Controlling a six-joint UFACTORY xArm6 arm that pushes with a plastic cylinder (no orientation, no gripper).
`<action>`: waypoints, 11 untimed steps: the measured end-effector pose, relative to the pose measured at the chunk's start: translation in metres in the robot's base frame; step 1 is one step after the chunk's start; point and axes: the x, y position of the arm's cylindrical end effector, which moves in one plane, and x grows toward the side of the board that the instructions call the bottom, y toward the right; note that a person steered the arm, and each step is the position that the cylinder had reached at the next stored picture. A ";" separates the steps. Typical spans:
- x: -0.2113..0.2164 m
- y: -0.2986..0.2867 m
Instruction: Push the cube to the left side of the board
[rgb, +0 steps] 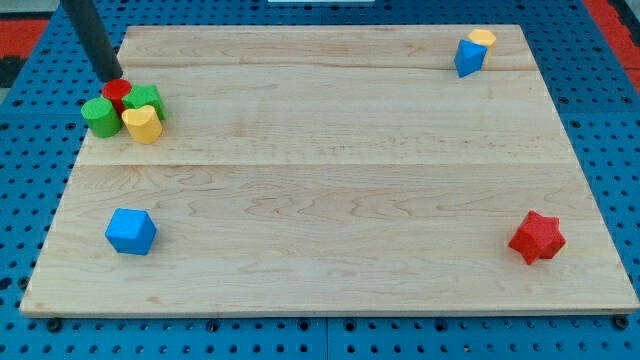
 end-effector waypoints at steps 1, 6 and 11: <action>0.002 0.056; 0.270 0.207; 0.242 0.050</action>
